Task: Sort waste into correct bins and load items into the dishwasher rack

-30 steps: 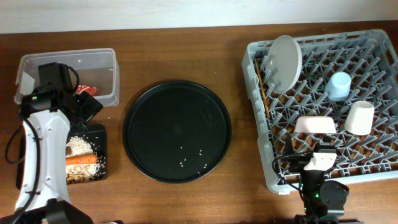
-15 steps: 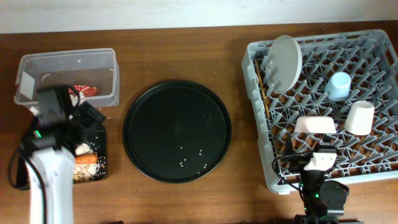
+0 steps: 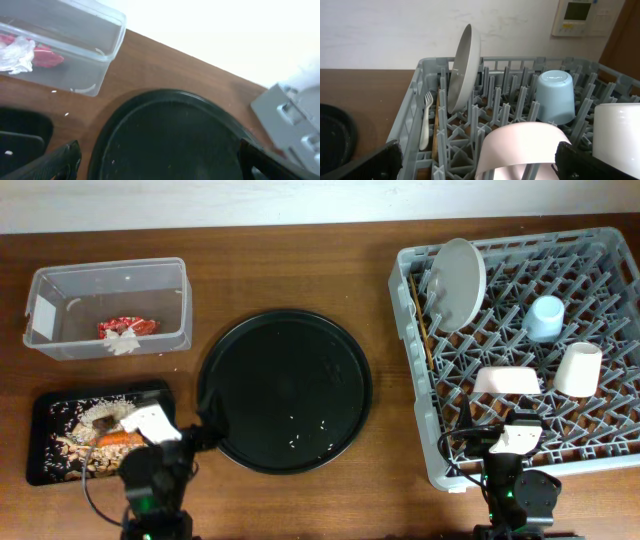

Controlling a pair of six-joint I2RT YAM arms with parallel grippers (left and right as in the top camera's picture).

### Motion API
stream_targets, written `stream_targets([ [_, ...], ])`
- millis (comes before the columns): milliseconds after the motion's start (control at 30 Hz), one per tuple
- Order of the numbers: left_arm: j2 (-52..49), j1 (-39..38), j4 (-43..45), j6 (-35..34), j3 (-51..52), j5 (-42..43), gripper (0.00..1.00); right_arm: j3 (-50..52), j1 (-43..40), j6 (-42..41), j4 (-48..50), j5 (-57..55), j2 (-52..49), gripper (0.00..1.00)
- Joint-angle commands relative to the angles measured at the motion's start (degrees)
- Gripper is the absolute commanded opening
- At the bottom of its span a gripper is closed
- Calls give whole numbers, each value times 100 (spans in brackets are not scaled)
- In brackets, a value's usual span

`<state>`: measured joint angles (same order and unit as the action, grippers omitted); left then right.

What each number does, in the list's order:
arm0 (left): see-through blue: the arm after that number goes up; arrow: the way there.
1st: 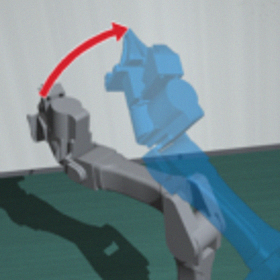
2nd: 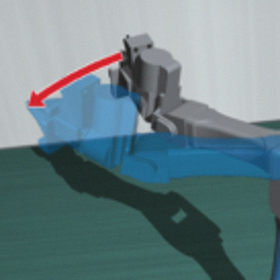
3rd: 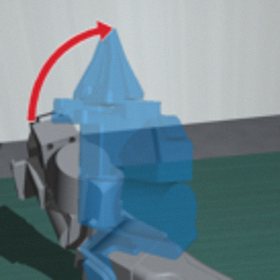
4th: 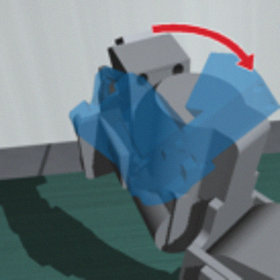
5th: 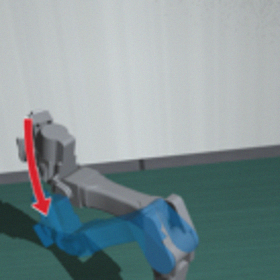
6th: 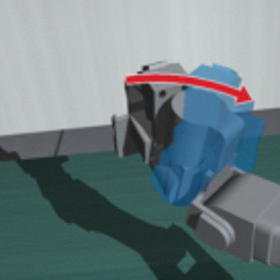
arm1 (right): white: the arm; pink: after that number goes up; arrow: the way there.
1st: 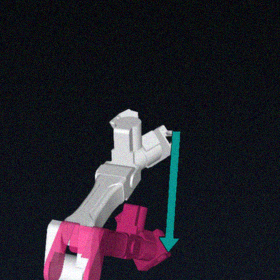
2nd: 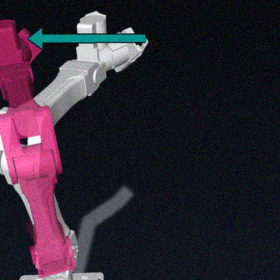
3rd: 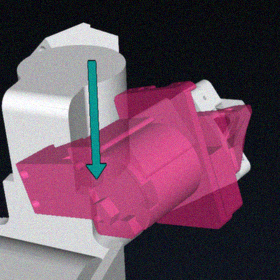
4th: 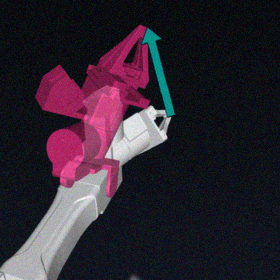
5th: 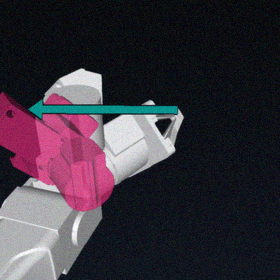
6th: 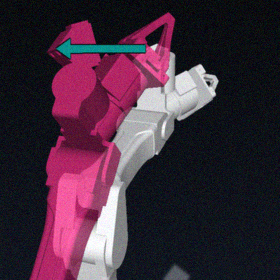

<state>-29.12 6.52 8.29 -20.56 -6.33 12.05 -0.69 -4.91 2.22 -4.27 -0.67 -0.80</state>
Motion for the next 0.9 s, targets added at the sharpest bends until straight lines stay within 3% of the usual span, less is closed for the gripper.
stream_targets([
  [0,678,-15,57,487,452,125,99,37,-37,35,-31,-66,59,99],
  [500,2859,-640,-1270,1078,581,-739,99,37,-37,35,-31,-66,59,98],
  [633,2885,-728,-1272,1606,581,-758,99,37,-37,35,-31,-66,59,99],
  [867,2885,-723,-1266,1633,581,-756,99,37,-37,35,-31,-66,59,99],
])
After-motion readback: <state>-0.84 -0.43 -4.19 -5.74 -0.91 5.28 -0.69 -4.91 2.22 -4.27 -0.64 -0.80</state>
